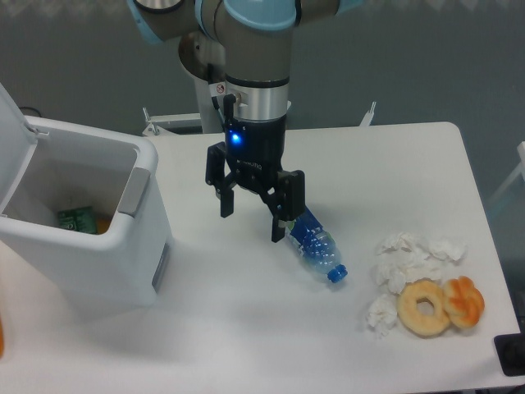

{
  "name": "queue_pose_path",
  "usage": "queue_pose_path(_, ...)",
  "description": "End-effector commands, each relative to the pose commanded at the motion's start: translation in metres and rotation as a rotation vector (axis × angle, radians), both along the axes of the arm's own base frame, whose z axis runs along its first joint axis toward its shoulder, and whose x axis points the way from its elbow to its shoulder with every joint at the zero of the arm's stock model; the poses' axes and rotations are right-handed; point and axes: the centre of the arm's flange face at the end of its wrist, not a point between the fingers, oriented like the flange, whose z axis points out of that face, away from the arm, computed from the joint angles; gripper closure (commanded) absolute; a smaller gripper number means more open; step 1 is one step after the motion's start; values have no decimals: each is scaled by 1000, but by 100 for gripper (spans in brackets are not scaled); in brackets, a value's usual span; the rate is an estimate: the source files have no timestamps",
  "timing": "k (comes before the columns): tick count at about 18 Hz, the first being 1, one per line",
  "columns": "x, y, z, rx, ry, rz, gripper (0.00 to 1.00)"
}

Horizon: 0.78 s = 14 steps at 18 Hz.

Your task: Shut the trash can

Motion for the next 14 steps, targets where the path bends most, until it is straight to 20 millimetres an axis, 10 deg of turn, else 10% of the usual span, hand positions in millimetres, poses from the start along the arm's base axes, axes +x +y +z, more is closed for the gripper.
queue_pose_path(14, -5, -21, -34, -75, -32, 55, 0)
